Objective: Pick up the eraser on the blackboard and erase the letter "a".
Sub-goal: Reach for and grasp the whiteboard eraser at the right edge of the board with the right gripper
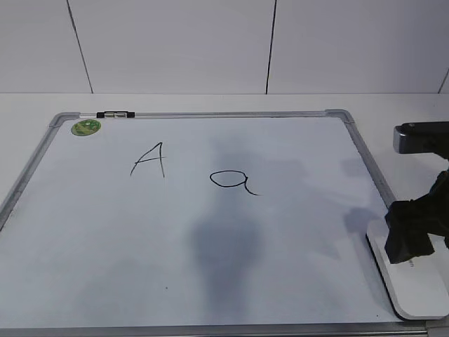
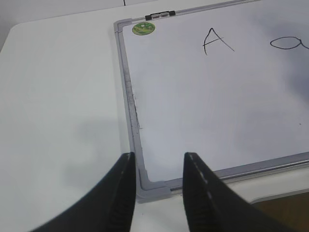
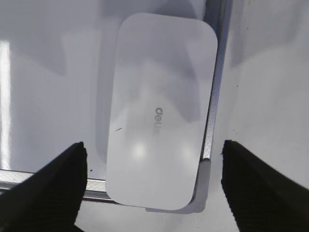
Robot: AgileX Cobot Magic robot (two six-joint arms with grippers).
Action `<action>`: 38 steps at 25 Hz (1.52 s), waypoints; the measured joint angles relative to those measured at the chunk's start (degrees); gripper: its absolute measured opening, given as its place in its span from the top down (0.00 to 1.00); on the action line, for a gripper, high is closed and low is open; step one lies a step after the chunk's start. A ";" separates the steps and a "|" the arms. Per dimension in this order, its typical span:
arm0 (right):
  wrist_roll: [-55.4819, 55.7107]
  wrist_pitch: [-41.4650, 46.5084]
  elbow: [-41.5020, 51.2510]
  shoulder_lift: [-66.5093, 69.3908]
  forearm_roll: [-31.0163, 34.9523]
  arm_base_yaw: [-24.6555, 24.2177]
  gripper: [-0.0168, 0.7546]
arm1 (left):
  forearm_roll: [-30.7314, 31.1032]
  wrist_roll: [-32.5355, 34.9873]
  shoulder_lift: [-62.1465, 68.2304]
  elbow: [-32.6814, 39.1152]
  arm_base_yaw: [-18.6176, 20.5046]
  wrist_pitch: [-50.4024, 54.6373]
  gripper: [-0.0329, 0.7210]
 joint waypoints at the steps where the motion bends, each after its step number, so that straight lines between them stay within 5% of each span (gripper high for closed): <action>1: 0.00 -0.05 0.00 0.71 0.00 0.00 0.10 | 0.00 0.00 0.00 0.00 0.00 0.00 0.64; 38: 6.34 -6.76 0.00 9.25 -1.72 0.00 0.10 | 0.00 0.00 0.00 0.00 0.00 0.00 0.64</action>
